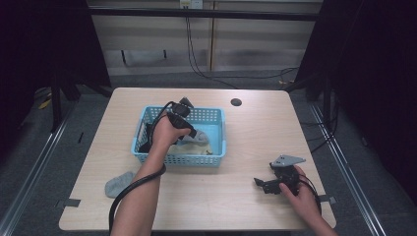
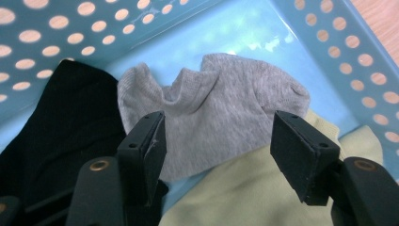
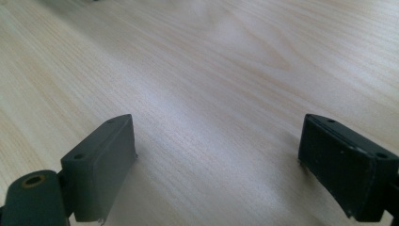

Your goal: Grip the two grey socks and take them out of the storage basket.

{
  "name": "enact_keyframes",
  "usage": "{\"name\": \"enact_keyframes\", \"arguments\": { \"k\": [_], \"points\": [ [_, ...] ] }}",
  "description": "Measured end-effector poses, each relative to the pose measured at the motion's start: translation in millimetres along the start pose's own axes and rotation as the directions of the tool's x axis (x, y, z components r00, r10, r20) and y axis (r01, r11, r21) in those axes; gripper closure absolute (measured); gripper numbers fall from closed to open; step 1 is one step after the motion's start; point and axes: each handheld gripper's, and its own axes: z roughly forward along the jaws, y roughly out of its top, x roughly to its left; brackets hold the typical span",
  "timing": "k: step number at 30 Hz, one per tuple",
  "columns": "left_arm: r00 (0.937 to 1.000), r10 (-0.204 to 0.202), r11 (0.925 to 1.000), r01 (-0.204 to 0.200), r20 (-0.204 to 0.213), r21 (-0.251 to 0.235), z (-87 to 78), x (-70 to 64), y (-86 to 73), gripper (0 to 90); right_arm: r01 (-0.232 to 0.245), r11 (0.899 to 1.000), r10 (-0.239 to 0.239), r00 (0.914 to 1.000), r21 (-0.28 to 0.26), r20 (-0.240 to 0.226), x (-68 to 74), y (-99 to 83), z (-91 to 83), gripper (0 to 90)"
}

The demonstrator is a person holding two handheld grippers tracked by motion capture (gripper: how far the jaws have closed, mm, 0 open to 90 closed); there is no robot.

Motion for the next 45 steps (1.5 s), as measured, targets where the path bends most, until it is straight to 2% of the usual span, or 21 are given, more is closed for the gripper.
{"name": "enact_keyframes", "arguments": {
  "k": [1,2,7,13,18,21,25,31,32,35,38,45],
  "points": [
    [0.9999,0.013,0.9999,-0.013,-0.004,0.004,1.3,0.0,1.2,36.4,0.0,1.0,0.0,1.0,0.0,0.0,0.0,0.0,0.0,10.9],
    [1.0,0.004,1.0,-0.004,-0.003,0.006,3.0,-1.1,1.9,36.6,0.0,1.0,0.0,1.0,0.0,0.0,0.0,0.0,0.0,10.9],
    [1.0,0.007,0.9996,-0.007,0.002,0.026,11.0,-0.9,3.6,36.9,-0.002,1.0,0.002,1.0,0.002,0.001,0.2,-0.1,-0.1,10.9],
    [0.9998,0.021,0.998,-0.021,-0.003,0.06,18.6,1.0,1.4,36.9,0.0,1.0,0.0,1.0,0.0,0.0,0.0,0.0,0.0,10.9],
    [0.9998,0.016,0.9969,-0.017,0.007,0.077,21.9,2.4,-0.9,42.8,-0.002,1.0,0.002,1.0,0.001,0.0,0.1,0.0,-0.1,10.9],
    [0.9998,0.017,0.9952,-0.018,0.011,0.096,24.2,3.8,-3.2,50.2,-0.001,1.0,0.001,1.0,0.0,-0.001,0.0,0.0,0.0,10.9],
    [0.9994,0.034,0.9892,-0.035,0.006,0.142,27.6,5.6,-6.8,60.9,0.0,1.0,0.0,1.0,0.0,0.0,0.0,0.0,0.0,10.9],
    [0.9993,0.024,0.9849,-0.028,0.03,0.171,28.1,7.9,-7.7,84.5,0.0,1.0,0.0,1.0,0.0,0.0,0.0,0.0,0.0,10.9],
    [0.9992,0.022,0.984,-0.028,0.034,0.176,27.9,7.6,-7.5,86.2,-0.004,1.0,0.004,1.0,0.003,0.0,0.2,0.0,-0.2,10.9],
    [0.9992,0.029,0.9827,-0.033,0.028,0.182,23.4,6.5,-5.9,87.3,0.0,1.0,0.0,1.0,0.0,-0.001,0.0,0.0,0.0,10.9],
    [0.9992,0.027,0.9856,-0.032,0.028,0.166,13.1,6.2,-3.9,87.5,-0.001,1.0,0.001,1.0,0.0,-0.001,0.0,0.0,0.0,10.9],
    [0.9985,0.053,0.9882,-0.055,0.015,0.143,-20.5,5.9,0.7,87.5,-0.004,1.0,0.004,1.0,0.002,0.0,0.2,0.0,-0.2,10.9]
  ]
}}
